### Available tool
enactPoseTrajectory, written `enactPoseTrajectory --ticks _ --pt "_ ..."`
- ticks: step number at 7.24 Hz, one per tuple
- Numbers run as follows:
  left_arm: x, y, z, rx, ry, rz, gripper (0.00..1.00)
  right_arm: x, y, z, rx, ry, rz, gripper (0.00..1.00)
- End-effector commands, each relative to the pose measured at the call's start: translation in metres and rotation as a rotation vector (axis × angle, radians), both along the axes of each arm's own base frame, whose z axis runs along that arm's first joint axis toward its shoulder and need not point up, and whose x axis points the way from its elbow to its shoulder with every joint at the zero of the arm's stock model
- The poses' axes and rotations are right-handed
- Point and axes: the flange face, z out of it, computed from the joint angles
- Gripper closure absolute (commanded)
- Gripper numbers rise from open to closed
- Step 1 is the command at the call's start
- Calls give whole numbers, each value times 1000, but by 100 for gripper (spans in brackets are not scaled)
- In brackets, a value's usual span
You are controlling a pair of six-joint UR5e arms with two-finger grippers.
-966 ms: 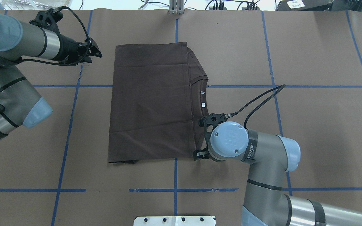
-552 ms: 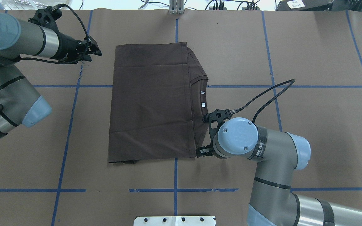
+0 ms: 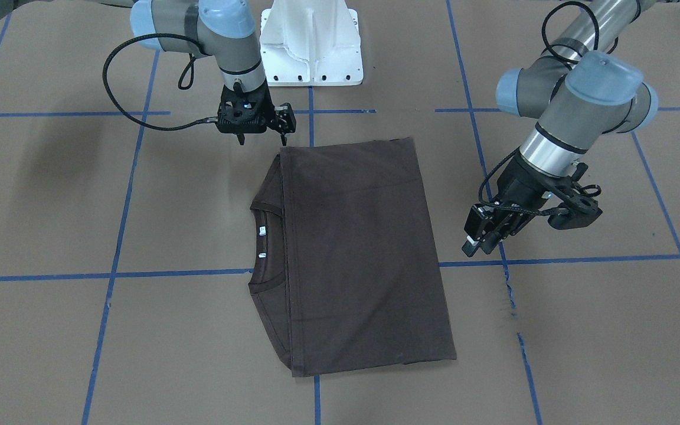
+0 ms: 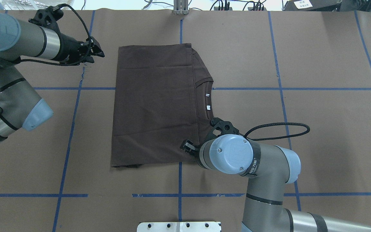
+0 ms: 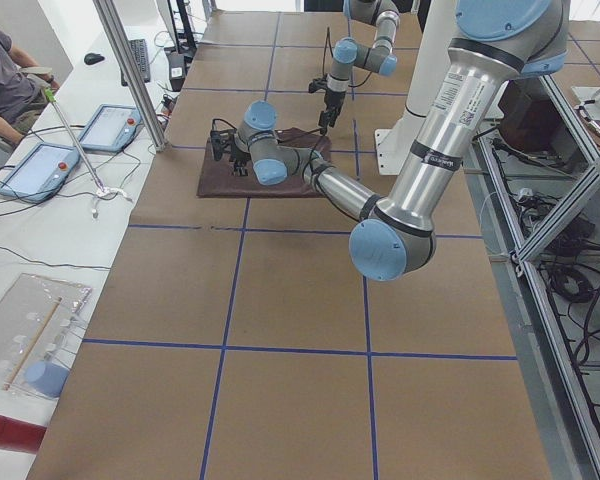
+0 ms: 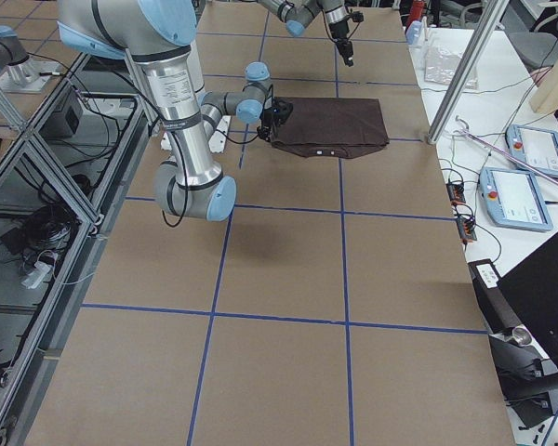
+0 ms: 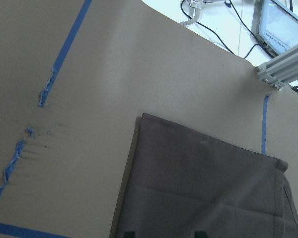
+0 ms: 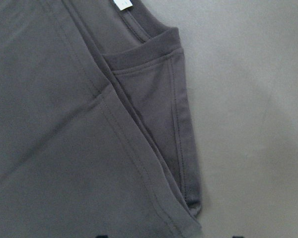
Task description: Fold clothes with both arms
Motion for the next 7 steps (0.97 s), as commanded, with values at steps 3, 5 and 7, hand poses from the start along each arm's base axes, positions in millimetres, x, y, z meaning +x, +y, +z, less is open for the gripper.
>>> enactPoseTrajectory --ticks 3,5,7 --pt "0 0 -1 -10 7 -7 50 -19 -4 20 -107 14 107 25" --pt "-2 3 -7 -17 23 -14 50 -21 -5 19 -107 14 107 25" --pt "-2 3 -7 -18 24 -15 50 -19 -15 24 -105 25 119 27"
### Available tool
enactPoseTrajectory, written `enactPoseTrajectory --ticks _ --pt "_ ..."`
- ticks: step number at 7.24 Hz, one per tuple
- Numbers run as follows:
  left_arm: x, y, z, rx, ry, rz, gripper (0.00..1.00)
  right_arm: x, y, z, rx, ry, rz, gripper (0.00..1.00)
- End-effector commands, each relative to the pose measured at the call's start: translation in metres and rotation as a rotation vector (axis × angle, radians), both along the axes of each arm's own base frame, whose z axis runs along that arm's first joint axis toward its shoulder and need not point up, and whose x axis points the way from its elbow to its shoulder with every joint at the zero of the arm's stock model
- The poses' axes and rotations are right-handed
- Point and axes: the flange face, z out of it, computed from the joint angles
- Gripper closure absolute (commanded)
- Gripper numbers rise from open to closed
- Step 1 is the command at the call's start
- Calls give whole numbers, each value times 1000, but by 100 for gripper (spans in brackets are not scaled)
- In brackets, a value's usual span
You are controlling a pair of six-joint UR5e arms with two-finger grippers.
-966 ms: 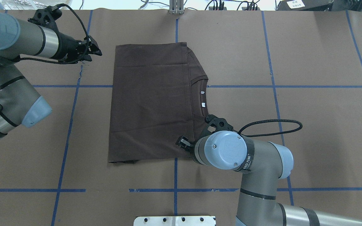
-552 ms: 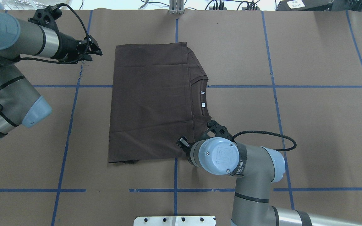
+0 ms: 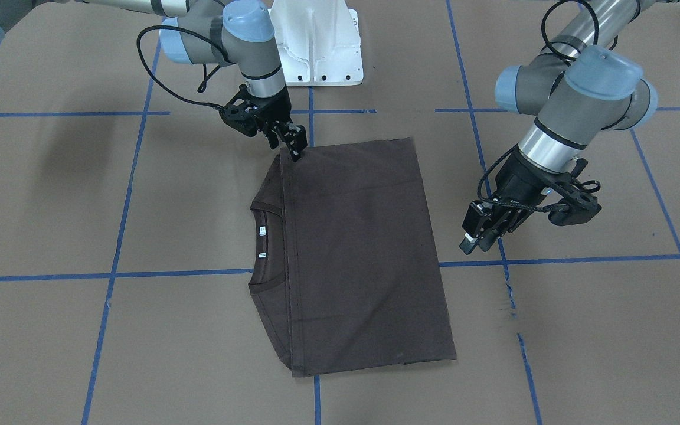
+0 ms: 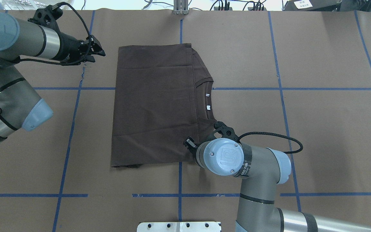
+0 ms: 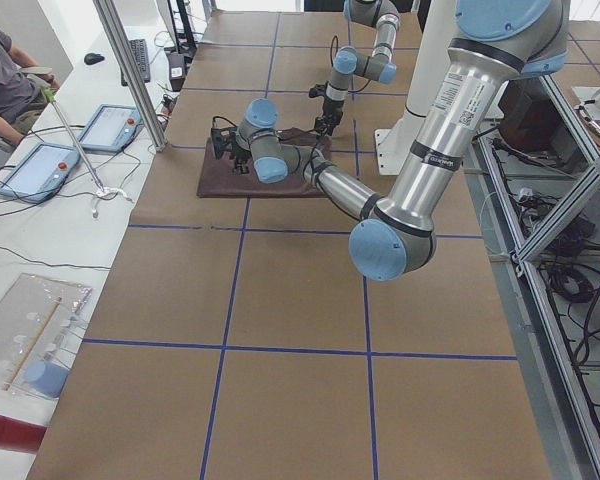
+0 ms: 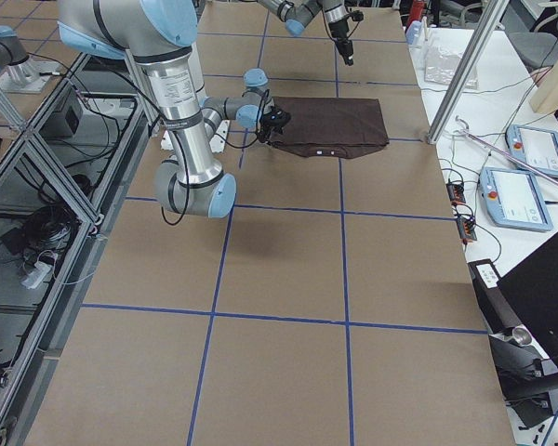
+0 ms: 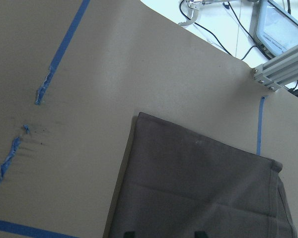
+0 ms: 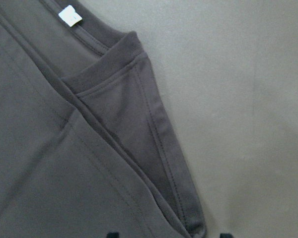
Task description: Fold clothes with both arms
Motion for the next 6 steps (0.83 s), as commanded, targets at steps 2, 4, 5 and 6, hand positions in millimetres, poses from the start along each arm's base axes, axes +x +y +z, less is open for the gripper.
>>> enactPoseTrajectory --ticks 2,4,5,6 --pt "0 0 0 -2 2 -1 50 -6 -6 -1 -5 6 7 27" --pt "0 1 -1 0 3 -1 50 -13 -7 -2 -9 11 7 59" --pt "-1 1 -3 2 4 -1 50 -15 -8 2 -9 19 3 59" --pt "-2 1 -1 -2 2 -2 50 -15 -7 1 -11 17 4 70"
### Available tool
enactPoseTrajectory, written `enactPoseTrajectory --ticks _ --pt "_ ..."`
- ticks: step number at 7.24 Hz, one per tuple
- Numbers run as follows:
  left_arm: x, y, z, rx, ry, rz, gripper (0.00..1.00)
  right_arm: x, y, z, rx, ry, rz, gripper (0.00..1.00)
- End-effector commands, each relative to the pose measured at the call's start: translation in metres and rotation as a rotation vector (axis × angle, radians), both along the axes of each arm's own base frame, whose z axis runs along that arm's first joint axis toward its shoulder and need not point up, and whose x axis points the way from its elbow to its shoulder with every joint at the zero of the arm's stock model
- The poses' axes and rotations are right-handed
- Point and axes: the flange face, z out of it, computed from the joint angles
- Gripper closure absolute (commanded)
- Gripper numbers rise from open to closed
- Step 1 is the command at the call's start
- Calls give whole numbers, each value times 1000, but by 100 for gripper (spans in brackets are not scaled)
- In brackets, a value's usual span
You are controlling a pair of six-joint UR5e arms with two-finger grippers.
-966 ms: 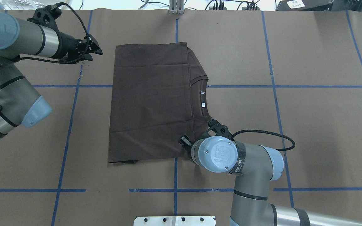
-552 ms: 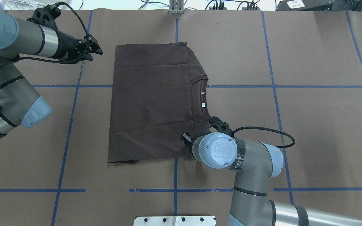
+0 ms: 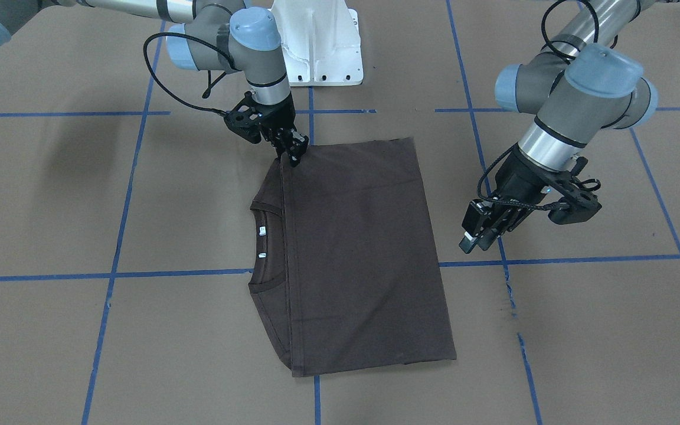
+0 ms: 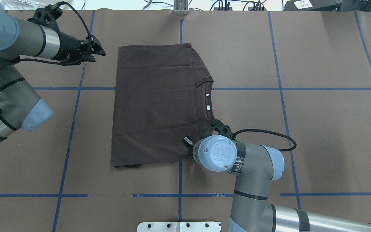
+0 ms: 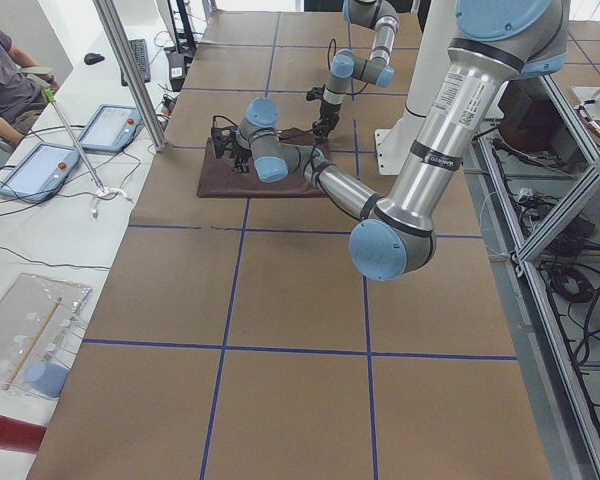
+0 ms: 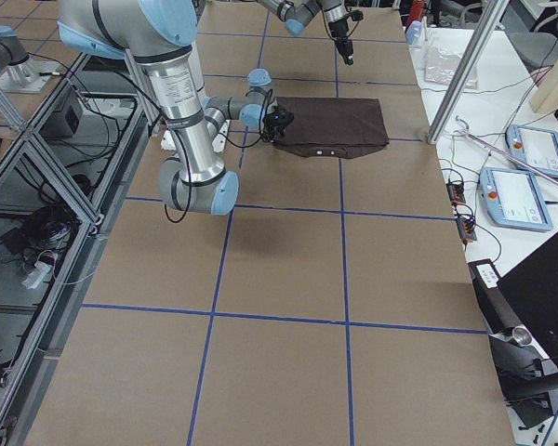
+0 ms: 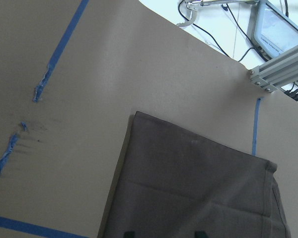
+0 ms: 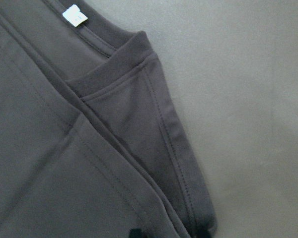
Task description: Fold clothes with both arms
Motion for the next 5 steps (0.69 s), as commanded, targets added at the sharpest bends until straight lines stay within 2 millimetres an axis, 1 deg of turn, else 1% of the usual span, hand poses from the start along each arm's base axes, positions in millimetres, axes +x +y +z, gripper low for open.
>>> enactPoseTrajectory --ticks 1,3,4,5 --pt "-1 1 3 -4 -3 0 50 1 1 -1 -2 -3 -4 100" --pt "-1 1 2 -3 -2 0 50 2 1 -2 0 -4 -5 100" --pt "-1 2 0 0 0 0 50 7 3 -8 2 -13 -9 100" --pt "-2 2 0 0 1 0 50 10 4 -6 1 -12 -10 100"
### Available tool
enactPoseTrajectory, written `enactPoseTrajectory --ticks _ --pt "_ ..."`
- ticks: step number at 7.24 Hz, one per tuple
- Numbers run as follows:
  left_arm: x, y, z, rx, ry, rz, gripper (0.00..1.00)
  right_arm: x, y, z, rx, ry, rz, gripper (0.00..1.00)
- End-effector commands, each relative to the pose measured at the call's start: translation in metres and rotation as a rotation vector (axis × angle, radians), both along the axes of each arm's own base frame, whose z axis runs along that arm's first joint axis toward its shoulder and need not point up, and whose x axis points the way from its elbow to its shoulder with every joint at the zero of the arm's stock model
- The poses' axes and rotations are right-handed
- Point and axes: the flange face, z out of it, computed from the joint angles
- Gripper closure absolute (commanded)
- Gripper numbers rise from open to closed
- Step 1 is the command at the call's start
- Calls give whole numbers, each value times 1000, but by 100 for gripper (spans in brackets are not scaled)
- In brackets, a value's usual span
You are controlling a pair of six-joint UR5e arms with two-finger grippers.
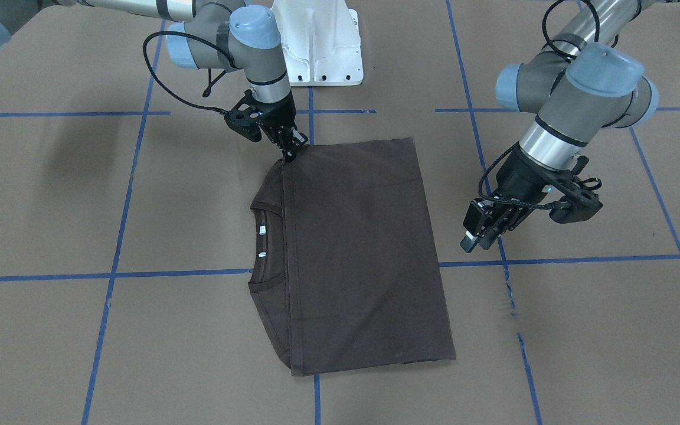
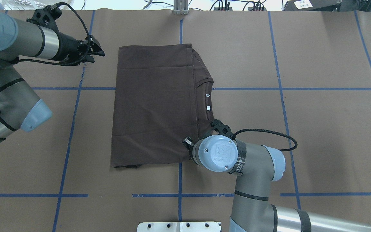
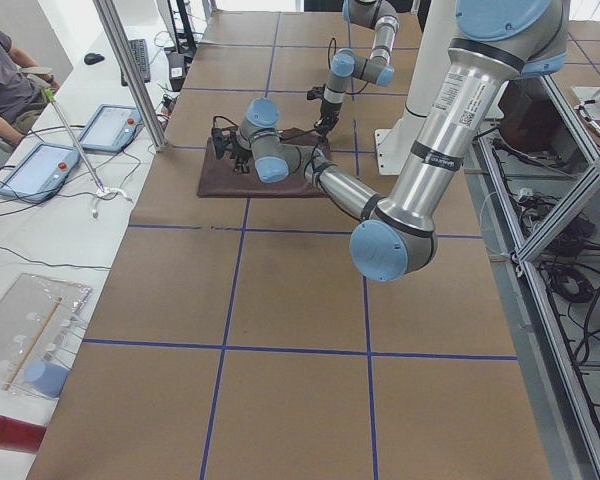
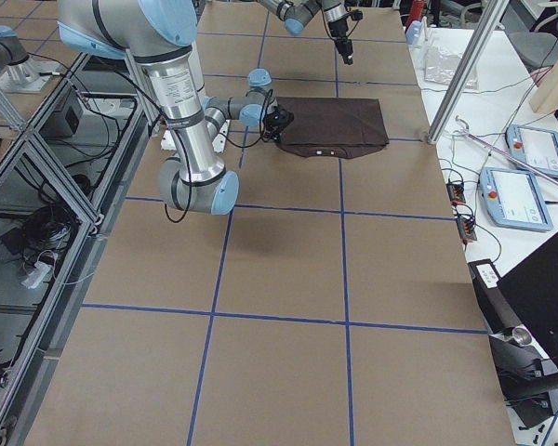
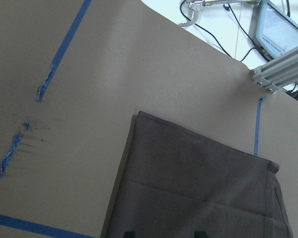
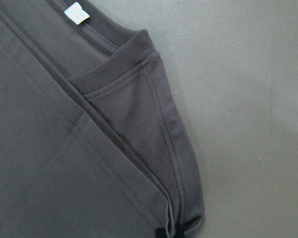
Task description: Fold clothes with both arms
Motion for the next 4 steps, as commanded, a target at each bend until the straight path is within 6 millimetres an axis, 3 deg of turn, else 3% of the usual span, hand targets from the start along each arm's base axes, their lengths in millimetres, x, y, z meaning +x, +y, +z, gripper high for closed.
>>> enactPoseTrajectory --ticks 1,3,4 --pt "-1 1 -2 -15 12 -6 50 10 1 -2 1 -8 -3 100" --pt "1 9 -15 -84 76 -33 50 54 13 9 7 -29 1 100" --pt "20 32 -30 -141 136 -11 50 57 27 4 2 -14 -14 100"
